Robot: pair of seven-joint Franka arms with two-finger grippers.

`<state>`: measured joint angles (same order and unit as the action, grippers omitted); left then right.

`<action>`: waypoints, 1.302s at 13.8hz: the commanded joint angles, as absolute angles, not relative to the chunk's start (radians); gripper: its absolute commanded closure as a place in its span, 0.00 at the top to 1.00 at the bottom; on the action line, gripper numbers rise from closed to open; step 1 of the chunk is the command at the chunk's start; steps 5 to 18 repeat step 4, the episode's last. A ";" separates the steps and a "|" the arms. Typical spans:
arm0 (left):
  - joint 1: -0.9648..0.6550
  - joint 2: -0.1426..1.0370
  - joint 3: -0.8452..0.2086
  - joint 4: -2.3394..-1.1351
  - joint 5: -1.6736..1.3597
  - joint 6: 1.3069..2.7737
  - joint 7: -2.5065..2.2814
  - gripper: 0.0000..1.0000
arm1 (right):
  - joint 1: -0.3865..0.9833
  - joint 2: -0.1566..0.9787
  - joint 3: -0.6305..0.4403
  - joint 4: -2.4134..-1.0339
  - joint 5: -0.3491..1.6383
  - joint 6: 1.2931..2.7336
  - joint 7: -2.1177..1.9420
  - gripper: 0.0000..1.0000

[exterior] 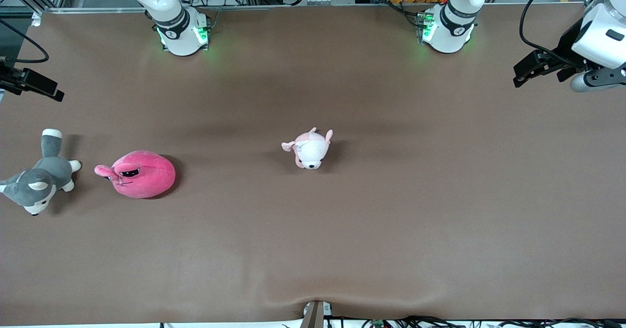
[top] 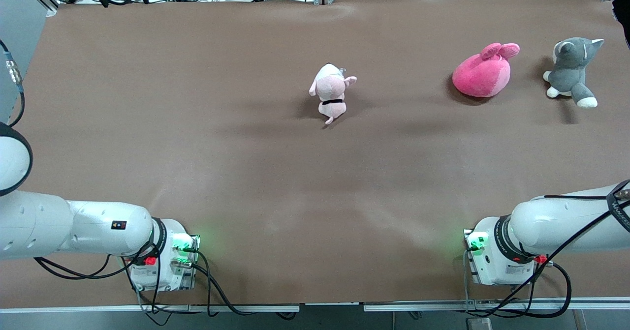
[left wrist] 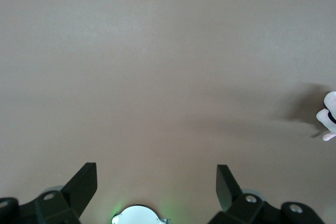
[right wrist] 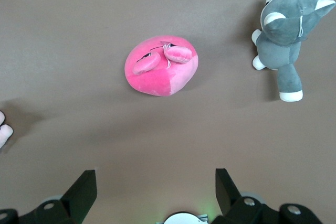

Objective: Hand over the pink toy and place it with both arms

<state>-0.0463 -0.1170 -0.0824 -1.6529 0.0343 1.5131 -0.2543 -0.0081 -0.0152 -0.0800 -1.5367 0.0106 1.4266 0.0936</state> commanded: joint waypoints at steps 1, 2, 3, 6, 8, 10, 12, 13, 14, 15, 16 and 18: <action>-0.040 -0.103 -0.083 -1.623 0.038 1.503 -0.236 1.00 | -0.005 -0.028 -0.077 -1.535 0.026 1.413 0.106 1.00; -0.040 -0.101 -0.081 -1.621 0.038 1.496 -0.236 1.00 | -0.005 -0.028 -0.077 -1.537 0.026 1.413 0.106 1.00; -0.040 -0.101 -0.083 -1.621 0.038 1.496 -0.236 1.00 | -0.003 -0.028 -0.075 -1.537 0.026 1.413 0.106 1.00; -0.040 -0.101 -0.083 -1.623 0.038 1.494 -0.236 1.00 | -0.003 -0.028 -0.075 -1.537 0.026 1.411 0.106 1.00; -0.040 -0.101 -0.083 -1.623 0.038 1.494 -0.236 1.00 | -0.003 -0.028 -0.075 -1.537 0.026 1.411 0.106 1.00; -0.040 -0.101 -0.083 -1.623 0.038 1.494 -0.236 1.00 | -0.003 -0.028 -0.075 -1.537 0.026 1.411 0.106 1.00; -0.040 -0.101 -0.083 -1.623 0.038 1.494 -0.236 1.00 | -0.003 -0.028 -0.075 -1.537 0.026 1.411 0.106 1.00; -0.040 -0.101 -0.083 -1.623 0.038 1.494 -0.236 1.00 | -0.003 -0.028 -0.075 -1.537 0.026 1.411 0.106 1.00; -0.040 -0.101 -0.083 -1.623 0.038 1.494 -0.236 1.00 | -0.003 -0.028 -0.075 -1.537 0.026 1.411 0.106 1.00; -0.040 -0.101 -0.083 -1.623 0.038 1.494 -0.236 1.00 | -0.003 -0.028 -0.075 -1.537 0.026 1.411 0.106 1.00; -0.040 -0.101 -0.083 -1.623 0.038 1.494 -0.236 1.00 | -0.003 -0.028 -0.075 -1.537 0.026 1.411 0.106 1.00; -0.040 -0.101 -0.083 -1.623 0.038 1.494 -0.236 1.00 | -0.003 -0.028 -0.075 -1.537 0.026 1.411 0.106 1.00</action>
